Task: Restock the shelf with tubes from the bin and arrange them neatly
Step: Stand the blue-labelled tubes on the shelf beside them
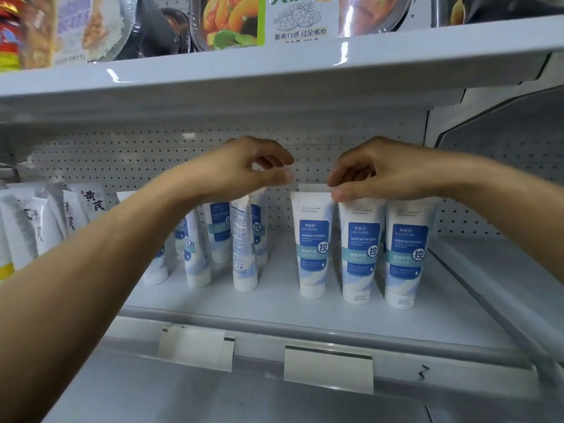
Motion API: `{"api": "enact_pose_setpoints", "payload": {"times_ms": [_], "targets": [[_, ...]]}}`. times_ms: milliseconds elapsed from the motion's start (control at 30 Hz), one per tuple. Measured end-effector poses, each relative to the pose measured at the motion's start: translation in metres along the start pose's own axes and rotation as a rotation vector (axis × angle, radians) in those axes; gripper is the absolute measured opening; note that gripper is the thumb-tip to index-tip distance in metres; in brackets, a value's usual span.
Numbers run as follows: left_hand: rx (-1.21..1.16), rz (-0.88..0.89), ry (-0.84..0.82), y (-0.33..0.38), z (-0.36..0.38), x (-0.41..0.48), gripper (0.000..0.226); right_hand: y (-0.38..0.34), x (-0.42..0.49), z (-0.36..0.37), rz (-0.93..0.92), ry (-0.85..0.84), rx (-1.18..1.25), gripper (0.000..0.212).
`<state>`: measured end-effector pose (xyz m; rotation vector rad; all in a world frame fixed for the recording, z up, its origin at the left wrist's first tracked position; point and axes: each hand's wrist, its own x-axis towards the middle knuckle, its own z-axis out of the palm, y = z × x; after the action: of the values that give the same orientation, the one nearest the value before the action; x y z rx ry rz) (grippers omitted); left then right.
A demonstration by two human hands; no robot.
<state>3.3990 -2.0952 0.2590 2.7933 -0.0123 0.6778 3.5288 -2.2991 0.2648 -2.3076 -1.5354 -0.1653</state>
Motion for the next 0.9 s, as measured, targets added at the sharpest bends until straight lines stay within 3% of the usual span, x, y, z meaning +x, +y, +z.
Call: {"api": "enact_pose_setpoints", "payload": {"times_ms": [167,333,533,733,900], "targets": [[-0.079,-0.07,0.051,-0.036,-0.02,0.002,0.024,-0.006,0.023,0.001,-0.022,0.145,0.037,0.015],[0.088,-0.078,-0.149,-0.067,-0.028,0.024,0.029,-0.012,0.049,0.006,0.012,0.098,-0.019,0.014],[0.215,-0.009,-0.3,-0.083,-0.014,0.05,0.032,-0.007,0.086,0.004,0.141,-0.094,-0.195,0.036],[0.146,0.062,-0.341,-0.092,0.001,0.073,0.024,-0.005,0.101,0.016,0.19,-0.236,-0.241,0.017],[-0.027,0.073,-0.395,-0.096,0.005,0.085,0.015,0.003,0.104,0.02,0.194,-0.217,-0.213,0.023]]}}
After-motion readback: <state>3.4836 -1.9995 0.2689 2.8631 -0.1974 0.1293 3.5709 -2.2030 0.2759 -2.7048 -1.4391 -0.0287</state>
